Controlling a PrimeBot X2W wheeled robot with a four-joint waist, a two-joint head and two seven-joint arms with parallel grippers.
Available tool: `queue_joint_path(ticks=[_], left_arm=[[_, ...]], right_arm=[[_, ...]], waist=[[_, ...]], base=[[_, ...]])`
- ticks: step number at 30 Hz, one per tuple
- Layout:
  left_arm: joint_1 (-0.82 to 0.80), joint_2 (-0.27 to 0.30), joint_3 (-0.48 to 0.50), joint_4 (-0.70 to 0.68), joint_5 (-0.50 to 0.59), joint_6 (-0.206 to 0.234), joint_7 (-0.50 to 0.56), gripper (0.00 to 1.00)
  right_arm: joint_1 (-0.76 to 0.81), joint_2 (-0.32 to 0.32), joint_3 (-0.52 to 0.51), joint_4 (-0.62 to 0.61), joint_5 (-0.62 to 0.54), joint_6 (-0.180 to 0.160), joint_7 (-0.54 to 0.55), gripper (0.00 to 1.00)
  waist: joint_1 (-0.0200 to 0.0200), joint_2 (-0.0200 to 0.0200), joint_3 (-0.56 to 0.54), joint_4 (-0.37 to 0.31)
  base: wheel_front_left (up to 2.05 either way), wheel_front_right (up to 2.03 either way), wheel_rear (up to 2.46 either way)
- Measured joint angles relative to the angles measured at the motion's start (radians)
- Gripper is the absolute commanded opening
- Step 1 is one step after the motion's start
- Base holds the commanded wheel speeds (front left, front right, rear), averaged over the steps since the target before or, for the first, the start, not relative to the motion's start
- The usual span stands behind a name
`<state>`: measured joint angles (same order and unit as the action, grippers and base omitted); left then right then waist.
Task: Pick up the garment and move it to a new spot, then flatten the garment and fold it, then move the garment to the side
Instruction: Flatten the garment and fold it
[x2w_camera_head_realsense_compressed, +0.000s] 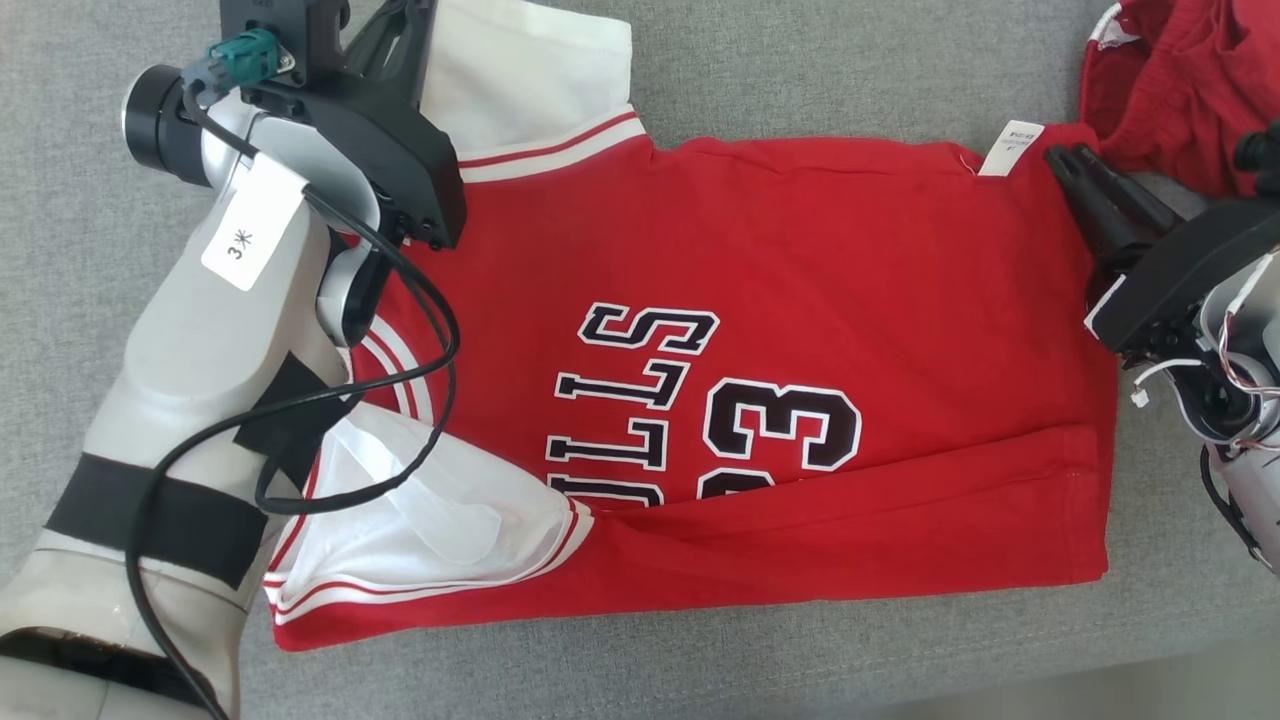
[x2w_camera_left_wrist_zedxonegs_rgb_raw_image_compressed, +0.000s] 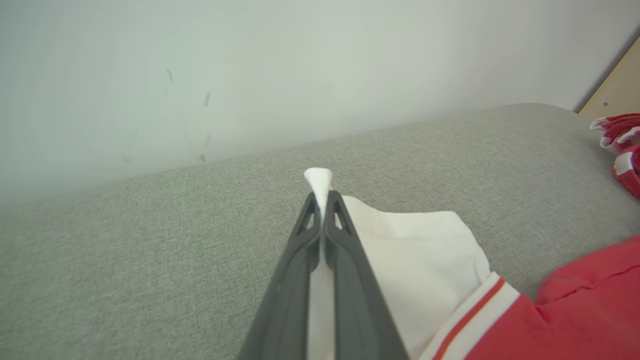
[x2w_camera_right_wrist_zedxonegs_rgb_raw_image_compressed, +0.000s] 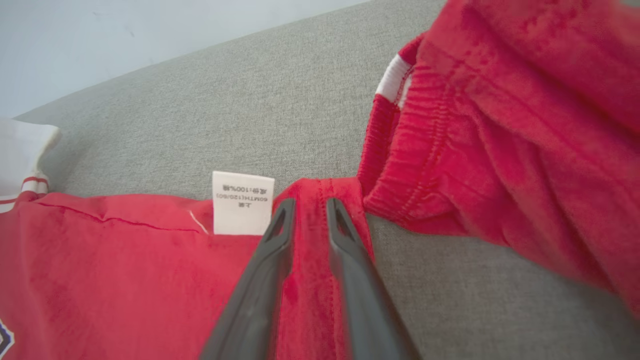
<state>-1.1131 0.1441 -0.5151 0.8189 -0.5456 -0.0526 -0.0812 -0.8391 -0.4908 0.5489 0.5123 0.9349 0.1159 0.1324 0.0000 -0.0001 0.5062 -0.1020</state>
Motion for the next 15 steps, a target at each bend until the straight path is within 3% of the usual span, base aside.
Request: queue_joint_path(ticks=[4, 15], left_arm=[[0.000, 0.006, 0.000, -0.002, 0.000, 0.000, -0.002, 0.00], [0.026, 0.013, 0.002, -0.015, 0.000, 0.000, -0.020, 0.00]], right_arm=[[-0.013, 0.002, 0.002, 0.014, -0.001, 0.000, 0.000, 0.00], [-0.012, 0.003, 0.009, 0.009, -0.002, 0.005, -0.040, 0.00]], waist=[[0.0000, 0.0000, 0.001, 0.000], [0.0000, 0.0001, -0.006, -0.008]], base=[[0.00, 0.00, 0.00], [0.00, 0.00, 0.00]])
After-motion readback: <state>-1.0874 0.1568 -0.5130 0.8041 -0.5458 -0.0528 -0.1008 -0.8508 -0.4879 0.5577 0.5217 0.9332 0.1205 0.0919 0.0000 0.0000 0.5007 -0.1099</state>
